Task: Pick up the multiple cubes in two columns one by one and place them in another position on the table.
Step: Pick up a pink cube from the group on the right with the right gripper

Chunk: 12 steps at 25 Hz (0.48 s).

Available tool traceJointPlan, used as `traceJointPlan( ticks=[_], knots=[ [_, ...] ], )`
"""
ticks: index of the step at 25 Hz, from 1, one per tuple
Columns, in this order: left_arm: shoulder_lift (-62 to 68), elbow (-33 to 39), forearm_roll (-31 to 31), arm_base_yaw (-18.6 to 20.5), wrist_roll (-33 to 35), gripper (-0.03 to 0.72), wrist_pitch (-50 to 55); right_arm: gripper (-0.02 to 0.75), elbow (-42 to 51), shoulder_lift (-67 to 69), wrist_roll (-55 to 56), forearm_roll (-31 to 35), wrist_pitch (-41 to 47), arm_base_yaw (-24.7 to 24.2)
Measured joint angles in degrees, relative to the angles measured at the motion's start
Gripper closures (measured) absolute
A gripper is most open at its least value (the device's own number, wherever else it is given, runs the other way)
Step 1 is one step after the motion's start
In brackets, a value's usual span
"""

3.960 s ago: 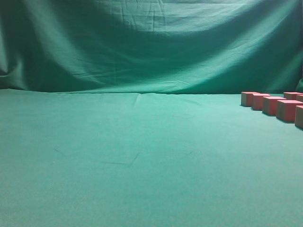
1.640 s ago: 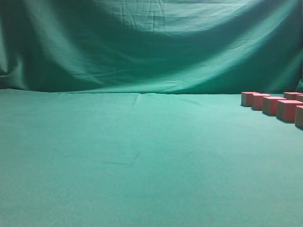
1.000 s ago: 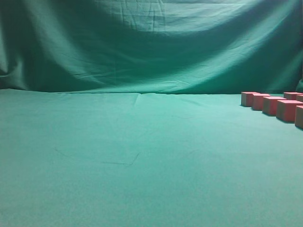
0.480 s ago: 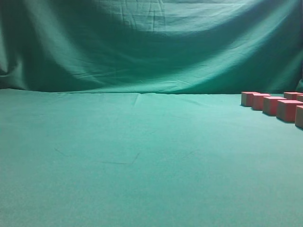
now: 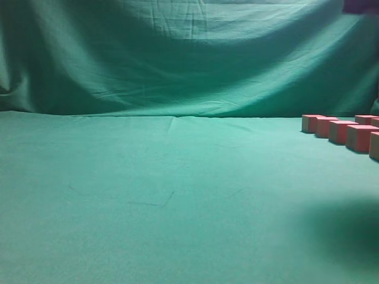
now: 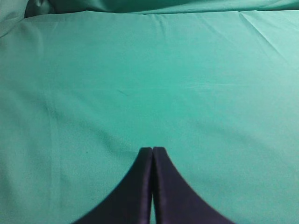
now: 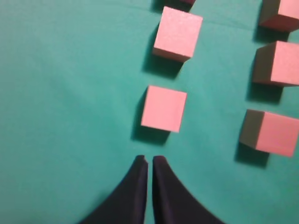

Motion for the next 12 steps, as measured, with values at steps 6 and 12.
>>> traceJointPlan(
  ticks=[6,12],
  knots=[
    [0.00,0.00,0.00,0.00,0.00,0.688,0.00,0.349,-3.89,5.78,4.68,-3.01,-0.25,0.00],
    [0.00,0.00,0.00,0.00,0.00,0.688,0.00,0.224,-4.01,7.58,6.61,-4.42,-0.25,0.00]
  ],
)
